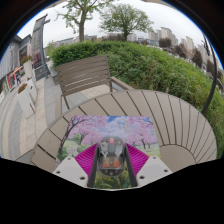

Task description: Arrange mouse

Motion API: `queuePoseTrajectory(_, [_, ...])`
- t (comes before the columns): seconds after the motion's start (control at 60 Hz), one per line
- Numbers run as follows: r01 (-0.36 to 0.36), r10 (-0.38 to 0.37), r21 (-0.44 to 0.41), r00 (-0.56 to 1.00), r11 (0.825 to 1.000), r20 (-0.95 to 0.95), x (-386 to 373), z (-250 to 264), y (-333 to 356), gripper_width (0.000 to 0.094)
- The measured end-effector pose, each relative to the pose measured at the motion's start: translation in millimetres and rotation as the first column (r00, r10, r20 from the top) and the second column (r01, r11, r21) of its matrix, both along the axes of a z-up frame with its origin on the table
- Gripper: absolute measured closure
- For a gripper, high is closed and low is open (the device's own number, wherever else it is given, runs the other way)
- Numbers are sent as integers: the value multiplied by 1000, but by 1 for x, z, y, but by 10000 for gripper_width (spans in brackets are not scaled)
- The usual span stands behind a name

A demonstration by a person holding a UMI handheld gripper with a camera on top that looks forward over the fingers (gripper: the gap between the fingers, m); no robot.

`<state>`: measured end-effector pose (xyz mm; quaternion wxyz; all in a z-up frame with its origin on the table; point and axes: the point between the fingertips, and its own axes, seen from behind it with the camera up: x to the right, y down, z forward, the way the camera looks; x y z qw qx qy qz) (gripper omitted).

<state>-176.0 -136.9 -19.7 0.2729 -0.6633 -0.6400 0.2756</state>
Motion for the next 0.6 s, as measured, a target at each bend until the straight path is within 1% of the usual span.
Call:
queuePoseTrajectory(0.033, [-4,4,16,1000,1000,-10,0,0,0,420])
queuePoseTrajectory(0.05, [-4,4,22,1000,1000,-5,2,-1,-1,380])
queuePoseTrajectory(0.083, [0,0,27,1000,1000,18,5,0,-2,242])
queuePoseTrajectory(0.117, [1,-2,26,1000,1000,28,10,4,-3,69])
queuePoseTrajectory(0.15, [6,-6,32,1000,999,26,13,13,-3,107])
queuePoseTrajectory(0.217, [21,-23,57,999,998,32,31,41,3,84])
queuePoseTrajectory(0.25, [21,-23,62,999,998,34,41,56,4,88])
queuePoseTrajectory(0.367, [32,-35,49,998,998,60,102,117,7,94])
queuePoseTrajectory(0.45, [22,-25,46,998,999,58,145,155,6,96])
queuePoseTrajectory(0.517, [22,-27,70,997,997,72,179,175,12,96])
queuePoseTrajectory(0.6, [43,-49,82,995,996,83,220,197,18,94])
